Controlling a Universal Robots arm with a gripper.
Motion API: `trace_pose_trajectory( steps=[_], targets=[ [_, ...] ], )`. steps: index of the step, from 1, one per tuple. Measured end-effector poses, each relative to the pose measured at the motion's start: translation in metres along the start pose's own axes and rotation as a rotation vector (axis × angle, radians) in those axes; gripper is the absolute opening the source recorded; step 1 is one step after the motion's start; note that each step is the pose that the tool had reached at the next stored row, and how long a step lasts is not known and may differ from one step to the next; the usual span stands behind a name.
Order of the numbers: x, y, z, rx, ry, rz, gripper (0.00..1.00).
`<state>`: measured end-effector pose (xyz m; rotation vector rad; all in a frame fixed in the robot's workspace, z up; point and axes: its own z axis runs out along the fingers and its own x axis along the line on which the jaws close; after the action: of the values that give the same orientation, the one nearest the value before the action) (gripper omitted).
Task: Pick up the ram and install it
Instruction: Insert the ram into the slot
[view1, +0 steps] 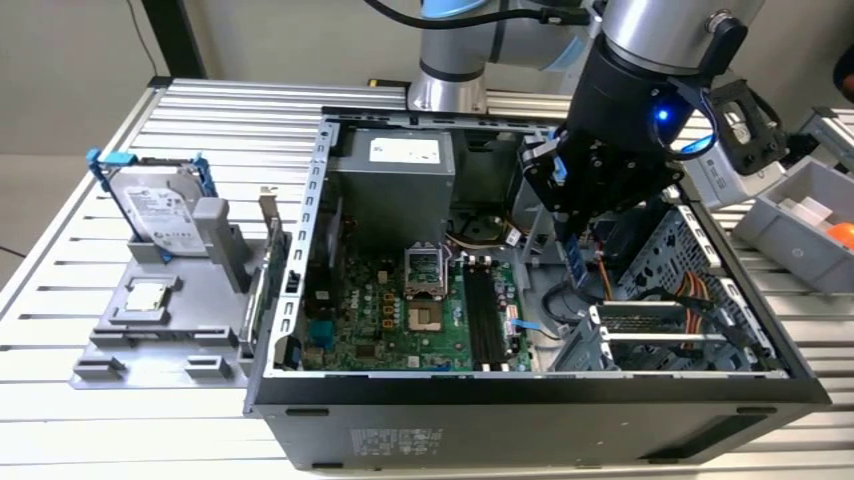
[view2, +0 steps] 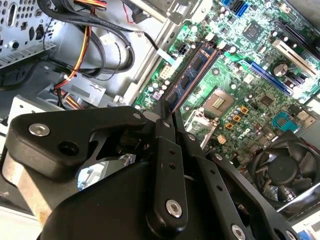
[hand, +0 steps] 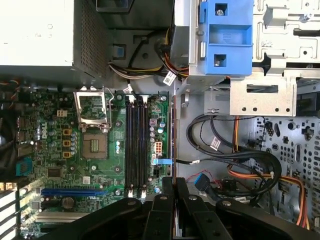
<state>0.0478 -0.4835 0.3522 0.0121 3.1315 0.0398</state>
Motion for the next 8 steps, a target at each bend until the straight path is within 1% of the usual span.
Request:
trace_pose_trajectory(
  steps=[5, 8],
  targets=[
    [0.0002, 0.0000, 0.0003, -0.0001, 0.0000, 0.000, 0.00],
    [0.0023, -0.0001, 0.0013, -0.0002, 0.0000, 0.001, 0.00]
  ],
)
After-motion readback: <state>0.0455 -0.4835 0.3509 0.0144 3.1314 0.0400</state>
